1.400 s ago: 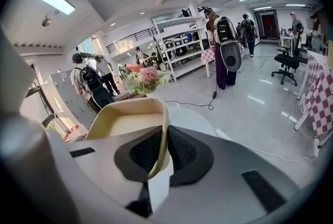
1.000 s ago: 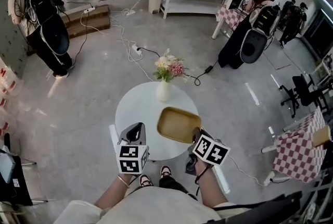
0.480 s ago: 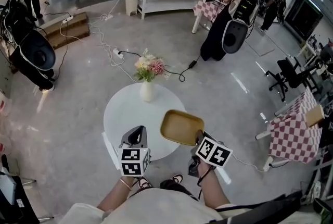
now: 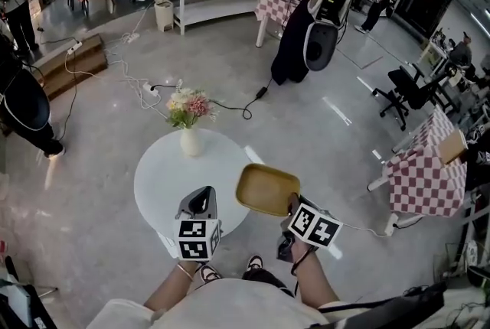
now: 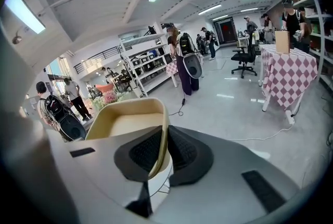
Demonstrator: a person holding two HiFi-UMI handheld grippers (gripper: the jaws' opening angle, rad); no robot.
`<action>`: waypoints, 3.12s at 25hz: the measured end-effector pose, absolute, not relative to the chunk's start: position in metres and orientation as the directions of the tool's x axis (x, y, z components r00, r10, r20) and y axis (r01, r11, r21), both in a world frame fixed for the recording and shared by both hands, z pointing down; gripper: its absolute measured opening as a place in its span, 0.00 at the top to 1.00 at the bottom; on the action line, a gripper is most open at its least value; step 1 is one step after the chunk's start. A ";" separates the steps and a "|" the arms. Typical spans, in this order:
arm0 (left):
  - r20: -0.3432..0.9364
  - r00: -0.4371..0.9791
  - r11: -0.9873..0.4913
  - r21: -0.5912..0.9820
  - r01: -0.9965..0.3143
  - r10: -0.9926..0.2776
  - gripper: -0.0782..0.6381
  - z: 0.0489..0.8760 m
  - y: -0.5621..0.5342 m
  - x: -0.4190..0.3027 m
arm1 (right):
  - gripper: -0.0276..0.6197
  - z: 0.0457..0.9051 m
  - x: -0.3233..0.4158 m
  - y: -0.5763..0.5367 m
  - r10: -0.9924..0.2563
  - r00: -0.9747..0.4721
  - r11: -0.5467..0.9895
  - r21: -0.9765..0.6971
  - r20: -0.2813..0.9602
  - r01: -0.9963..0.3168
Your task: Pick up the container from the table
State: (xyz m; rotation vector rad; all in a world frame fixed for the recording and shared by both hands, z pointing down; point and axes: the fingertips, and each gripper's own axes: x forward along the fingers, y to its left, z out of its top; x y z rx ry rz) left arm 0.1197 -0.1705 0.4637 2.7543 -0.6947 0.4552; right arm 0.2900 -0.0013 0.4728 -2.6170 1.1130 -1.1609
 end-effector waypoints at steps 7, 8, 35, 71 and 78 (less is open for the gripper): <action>0.357 0.854 -0.878 0.155 -0.452 -0.377 0.87 0.458 -0.151 0.152 | 0.89 0.479 0.317 0.033 -0.614 0.478 -0.767 -0.330 0.629 -0.550; 0.357 0.856 -0.882 0.151 -0.447 -0.373 0.87 0.457 -0.147 0.158 | 0.89 0.481 0.322 0.038 -0.611 0.479 -0.769 -0.331 0.630 -0.546; 0.332 0.904 -0.936 0.129 -0.326 -0.269 0.87 0.448 -0.048 0.297 | 0.89 0.481 0.429 0.155 -0.581 0.546 -0.810 -0.363 0.603 -0.461; 0.343 0.922 -0.959 0.147 -0.241 -0.180 0.87 0.454 -0.067 0.285 | 0.89 0.483 0.391 0.147 -0.512 0.590 -0.854 -0.296 0.625 -0.428; 0.346 0.917 -0.951 0.156 -0.265 -0.199 0.87 0.456 -0.081 0.282 | 0.89 0.480 0.393 0.135 -0.519 0.590 -0.849 -0.295 0.619 -0.438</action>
